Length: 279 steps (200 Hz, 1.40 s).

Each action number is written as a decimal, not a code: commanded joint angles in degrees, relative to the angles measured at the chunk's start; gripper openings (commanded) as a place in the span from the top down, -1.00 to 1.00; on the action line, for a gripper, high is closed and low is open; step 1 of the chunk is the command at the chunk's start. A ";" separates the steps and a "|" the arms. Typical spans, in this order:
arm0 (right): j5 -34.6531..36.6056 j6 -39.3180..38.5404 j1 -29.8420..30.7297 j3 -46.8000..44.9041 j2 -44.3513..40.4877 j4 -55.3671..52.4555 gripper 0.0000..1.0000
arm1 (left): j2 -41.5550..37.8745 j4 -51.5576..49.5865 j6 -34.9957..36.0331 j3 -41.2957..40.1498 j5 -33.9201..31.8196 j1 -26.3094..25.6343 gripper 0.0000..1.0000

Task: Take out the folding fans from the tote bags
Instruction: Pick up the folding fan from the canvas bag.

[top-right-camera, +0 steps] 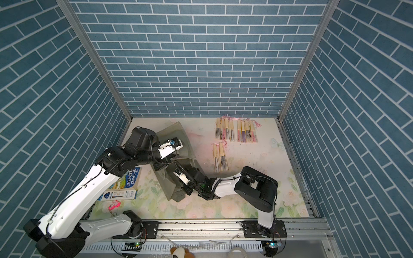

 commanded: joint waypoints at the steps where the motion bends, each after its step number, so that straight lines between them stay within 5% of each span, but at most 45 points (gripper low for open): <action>1: 1.79 -4.61 -1.38 1.97 3.97 8.73 0.79 | 0.14 0.24 -0.08 2.66 2.71 -0.26 1.00; 94: -1.21 -19.46 -6.60 20.34 16.62 0.03 -0.07 | 3.76 -2.76 2.09 7.61 4.67 -0.22 1.00; 156: 1.11 -39.70 -3.46 19.58 18.97 4.80 -0.21 | 4.44 -3.05 3.30 8.11 4.07 -0.22 1.00; 187: 3.15 -43.23 -2.00 19.08 17.00 2.79 -0.26 | 4.23 -3.29 4.23 8.03 2.74 -0.24 1.00; 207: 9.90 -48.85 -1.21 20.23 16.56 0.29 -0.27 | 4.07 -3.51 5.41 7.18 3.06 -0.21 1.00; 240: 16.60 -50.75 -1.57 29.34 21.47 -14.02 -0.28 | 5.12 -5.29 6.14 8.19 6.16 -0.21 1.00; 279: 22.22 -50.81 -1.41 37.82 27.61 -18.69 -0.25 | 4.77 -6.24 8.50 7.76 11.86 -0.21 1.00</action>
